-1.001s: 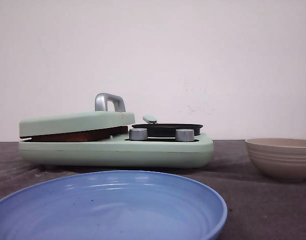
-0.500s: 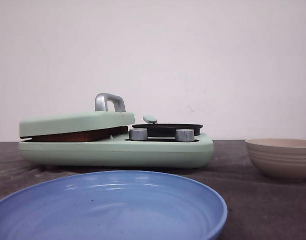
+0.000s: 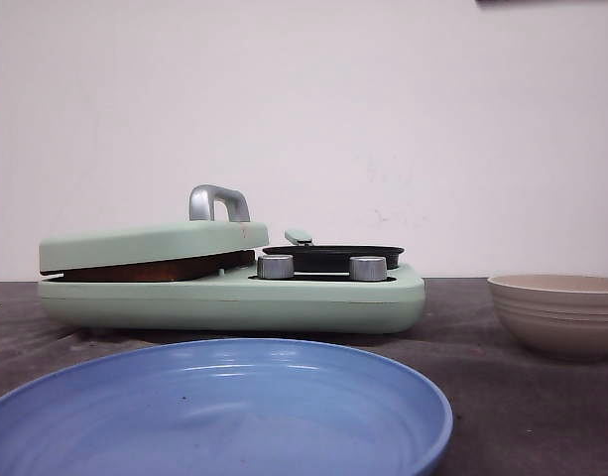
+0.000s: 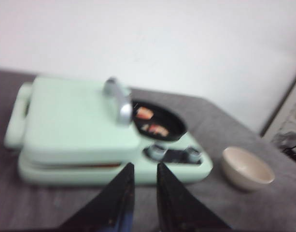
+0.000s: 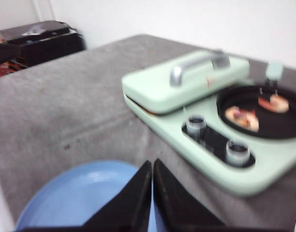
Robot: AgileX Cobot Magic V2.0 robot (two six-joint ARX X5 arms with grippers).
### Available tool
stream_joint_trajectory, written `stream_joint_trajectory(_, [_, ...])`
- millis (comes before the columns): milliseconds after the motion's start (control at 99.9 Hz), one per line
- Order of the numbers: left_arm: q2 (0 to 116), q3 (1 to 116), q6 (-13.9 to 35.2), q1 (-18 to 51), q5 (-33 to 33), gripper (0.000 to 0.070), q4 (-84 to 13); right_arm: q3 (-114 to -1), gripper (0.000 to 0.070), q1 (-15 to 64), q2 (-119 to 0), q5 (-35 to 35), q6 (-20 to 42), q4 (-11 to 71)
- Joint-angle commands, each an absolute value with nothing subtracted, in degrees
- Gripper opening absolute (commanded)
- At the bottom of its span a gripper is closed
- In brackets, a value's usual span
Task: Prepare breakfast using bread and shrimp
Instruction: 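Release the bowl and raise the right gripper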
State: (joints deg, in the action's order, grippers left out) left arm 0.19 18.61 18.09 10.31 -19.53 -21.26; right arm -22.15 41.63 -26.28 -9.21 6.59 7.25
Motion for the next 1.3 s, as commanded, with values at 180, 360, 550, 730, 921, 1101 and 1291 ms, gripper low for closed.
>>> stream_joint_trajectory(180, [0.19,17.17,18.2,10.52,-16.53,0.0,-21.39,-15.27,0.0,42.19,-21.08,-8.8,10.48,6.02])
stream_joint_trajectory(360, [0.19,17.08,19.03,10.52,-16.51,0.0,-21.65,-14.9,0.0,42.19,-20.67,-8.88,9.65,6.44])
stream_joint_trajectory(550, [0.19,17.08,21.71,10.52,-16.51,0.0,-21.71,-14.9,0.0,42.19,-20.82,-8.93,9.85,6.87])
stream_joint_trajectory(730, [0.19,17.08,21.69,10.52,-16.51,0.0,-21.26,-14.9,0.0,42.19,-20.82,-8.95,9.82,5.67])
stream_joint_trajectory(921, [0.19,17.08,21.69,10.52,-16.51,0.0,-21.23,-14.9,0.0,42.19,-20.82,-8.95,9.85,5.67])
stream_joint_trajectory(1101, [0.19,17.08,21.71,10.52,-16.51,0.0,-21.23,-14.9,0.0,42.19,-20.82,-8.95,9.85,5.67])
stream_joint_trajectory(1291, [0.19,17.08,21.71,10.52,-16.51,0.0,-21.26,-14.9,0.0,42.19,-20.82,-8.95,9.85,5.67])
